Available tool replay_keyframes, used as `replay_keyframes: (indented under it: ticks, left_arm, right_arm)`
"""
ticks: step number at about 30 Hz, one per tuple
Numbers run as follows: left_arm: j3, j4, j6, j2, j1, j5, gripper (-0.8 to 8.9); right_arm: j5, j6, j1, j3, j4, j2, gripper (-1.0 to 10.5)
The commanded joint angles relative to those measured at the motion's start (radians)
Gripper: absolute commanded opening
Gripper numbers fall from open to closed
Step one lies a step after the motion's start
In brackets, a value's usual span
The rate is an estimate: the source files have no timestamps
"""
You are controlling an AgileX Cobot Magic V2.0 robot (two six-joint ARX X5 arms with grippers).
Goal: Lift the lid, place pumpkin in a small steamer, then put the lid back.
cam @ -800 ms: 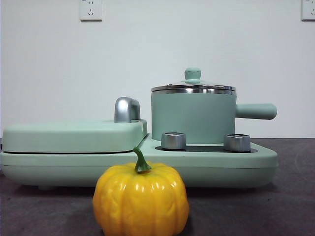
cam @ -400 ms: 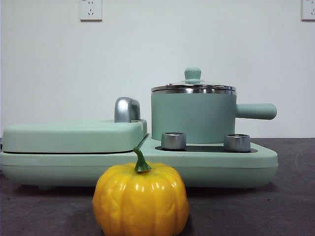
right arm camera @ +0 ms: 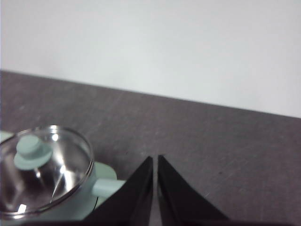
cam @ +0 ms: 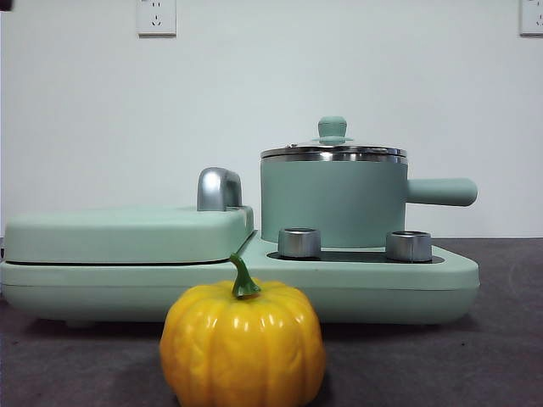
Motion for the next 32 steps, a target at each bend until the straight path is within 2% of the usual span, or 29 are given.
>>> replay_keyframes:
  ticks: [1,10,17,26,32]
  left_arm:
    - [0.038,0.02,0.051,0.038,-0.034,0.007,0.1]
    - [0.042,0.035,0.06,0.132,-0.162,0.007,0.09]
    - [0.042,0.035,0.126,0.187,-0.268,0.007,0.09]
    - [0.042,0.034,0.131,0.235,-0.369,0.007,0.09]
    - [0.042,0.004,0.167,0.254,-0.426,0.007,0.08]
  right_arm:
    - [-0.005,-0.021,0.023,0.018,0.027,0.037,0.1]
    - [-0.035,-0.051,0.123,0.019,0.068,0.122,0.1]
    - [-0.037,-0.101,0.23,0.019,0.051,0.155,0.1]
    - [-0.037,-0.13,0.346,0.019,-0.053,0.2,0.1]
    - [-0.036,-0.15,0.397,0.019,-0.131,0.214,0.1]
